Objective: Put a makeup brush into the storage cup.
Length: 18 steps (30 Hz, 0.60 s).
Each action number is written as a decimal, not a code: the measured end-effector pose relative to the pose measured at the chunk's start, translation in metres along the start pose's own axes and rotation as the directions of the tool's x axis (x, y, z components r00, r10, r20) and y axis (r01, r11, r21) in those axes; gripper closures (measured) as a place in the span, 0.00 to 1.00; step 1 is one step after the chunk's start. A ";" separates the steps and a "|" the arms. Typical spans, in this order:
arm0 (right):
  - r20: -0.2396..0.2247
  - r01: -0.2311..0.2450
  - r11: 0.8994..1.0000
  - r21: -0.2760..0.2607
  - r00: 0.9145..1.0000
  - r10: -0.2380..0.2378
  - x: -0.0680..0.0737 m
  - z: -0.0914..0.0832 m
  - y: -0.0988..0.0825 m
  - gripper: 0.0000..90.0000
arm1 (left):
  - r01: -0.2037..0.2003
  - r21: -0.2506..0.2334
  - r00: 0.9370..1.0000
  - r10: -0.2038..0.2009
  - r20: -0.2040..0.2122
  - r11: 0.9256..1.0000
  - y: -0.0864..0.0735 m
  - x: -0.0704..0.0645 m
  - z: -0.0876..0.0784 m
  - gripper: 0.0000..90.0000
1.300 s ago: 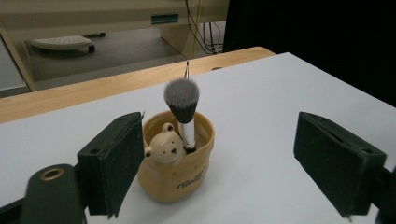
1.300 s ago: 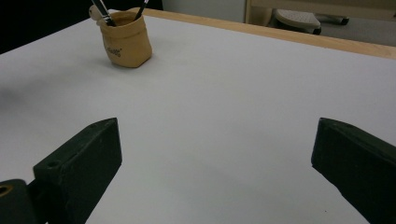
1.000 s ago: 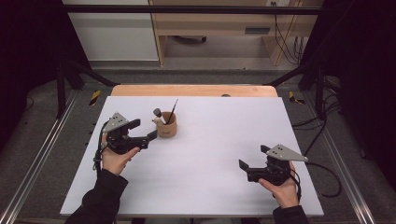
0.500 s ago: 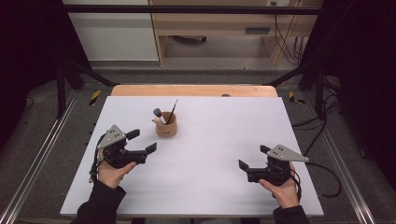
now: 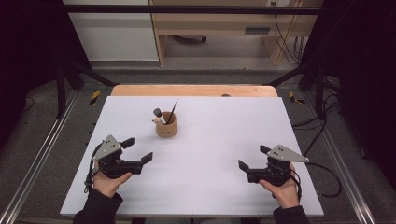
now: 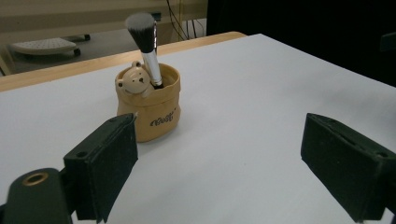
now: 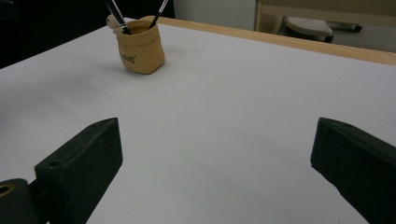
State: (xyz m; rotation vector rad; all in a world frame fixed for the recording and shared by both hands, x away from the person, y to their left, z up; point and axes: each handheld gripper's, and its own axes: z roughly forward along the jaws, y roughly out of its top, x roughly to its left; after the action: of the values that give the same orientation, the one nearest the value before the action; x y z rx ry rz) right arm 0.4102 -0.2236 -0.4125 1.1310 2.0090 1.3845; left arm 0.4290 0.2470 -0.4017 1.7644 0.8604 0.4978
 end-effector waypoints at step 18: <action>0.004 -0.001 1.000 0.002 1.000 0.001 -0.001 -0.001 -0.002 0.03 | 0.021 0.016 0.999 -0.021 -0.027 1.000 -0.024 0.007 -0.008 0.11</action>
State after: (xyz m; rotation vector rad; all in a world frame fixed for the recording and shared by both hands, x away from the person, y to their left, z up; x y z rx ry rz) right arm 0.4092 -0.2248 -0.4139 1.1348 2.0076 1.3805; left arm 0.4212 0.2616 -0.4216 1.7651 0.9035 0.5029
